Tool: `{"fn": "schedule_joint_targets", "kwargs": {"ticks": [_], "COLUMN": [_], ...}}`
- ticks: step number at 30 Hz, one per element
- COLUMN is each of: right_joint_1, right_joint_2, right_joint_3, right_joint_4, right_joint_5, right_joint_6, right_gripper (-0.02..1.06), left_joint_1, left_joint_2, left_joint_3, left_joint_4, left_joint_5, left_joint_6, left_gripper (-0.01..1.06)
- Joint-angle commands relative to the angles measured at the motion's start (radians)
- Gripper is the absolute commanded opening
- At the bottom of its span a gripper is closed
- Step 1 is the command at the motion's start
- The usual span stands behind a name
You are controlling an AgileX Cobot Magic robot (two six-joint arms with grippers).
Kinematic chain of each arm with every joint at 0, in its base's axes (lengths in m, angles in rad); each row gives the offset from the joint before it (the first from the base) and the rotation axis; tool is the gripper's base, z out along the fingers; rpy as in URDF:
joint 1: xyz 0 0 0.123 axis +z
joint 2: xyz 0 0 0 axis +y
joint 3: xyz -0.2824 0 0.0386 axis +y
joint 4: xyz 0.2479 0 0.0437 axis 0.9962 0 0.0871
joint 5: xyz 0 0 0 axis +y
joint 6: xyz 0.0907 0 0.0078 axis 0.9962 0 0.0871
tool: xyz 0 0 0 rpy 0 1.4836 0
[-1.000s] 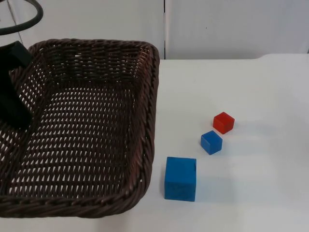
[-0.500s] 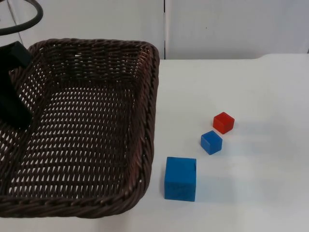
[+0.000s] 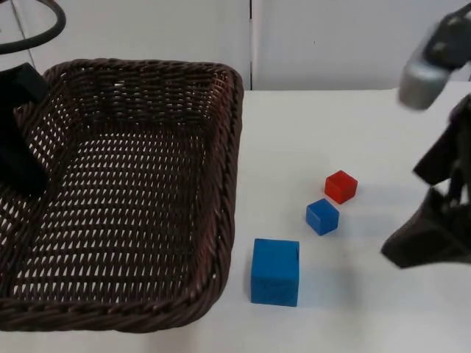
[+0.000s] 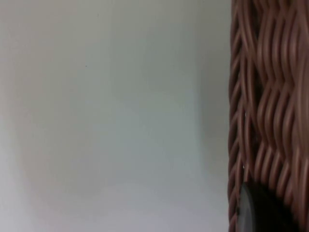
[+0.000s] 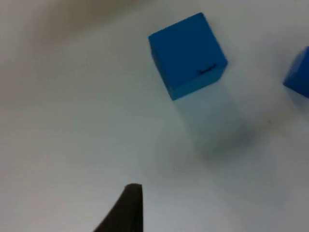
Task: Pick up the basket with the left hand and place the largest block into the basket with the right hand.
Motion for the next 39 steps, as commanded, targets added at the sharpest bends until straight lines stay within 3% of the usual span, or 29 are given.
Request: {"fn": "schedule_joint_targets", "kwargs": {"ticks": [1, 7, 12, 19, 25, 39], "right_joint_1": [0.041, 0.076, 0.078, 0.078, 0.078, 0.078], "right_joint_2": [0.054, 0.135, 0.226, 0.303, 0.386, 0.536], "right_joint_3": [-0.006, -0.006, -0.006, -0.008, -0.067, -0.239], "right_joint_4": [-0.001, 0.036, 0.194, 0.241, 0.376, 0.398], "right_joint_5": [-0.068, -0.126, -0.142, -0.217, -0.223, -0.15], "right_joint_6": [-0.05, -0.107, -0.331, -0.46, -0.595, -0.618], "right_gripper": [0.98, 0.98, 0.98, 0.98, 0.98, 0.98], "left_joint_1": [0.002, 0.002, 0.002, 0.002, 0.002, 0.002], "left_joint_2": [-0.014, -0.014, -0.014, -0.014, -0.014, -0.014], "left_joint_3": [0.0, 0.0, 0.0, 0.0, 0.0, 0.0], "left_joint_4": [-0.022, -0.022, -0.023, -0.023, -0.023, -0.02], "left_joint_5": [0.003, 0.003, 0.001, -0.008, -0.008, -0.008], "left_joint_6": [0.001, 0.001, 0.003, 0.01, 0.01, 0.01], "left_gripper": [0.0, 0.0, 0.0, 0.0, 0.0, 0.0]}}
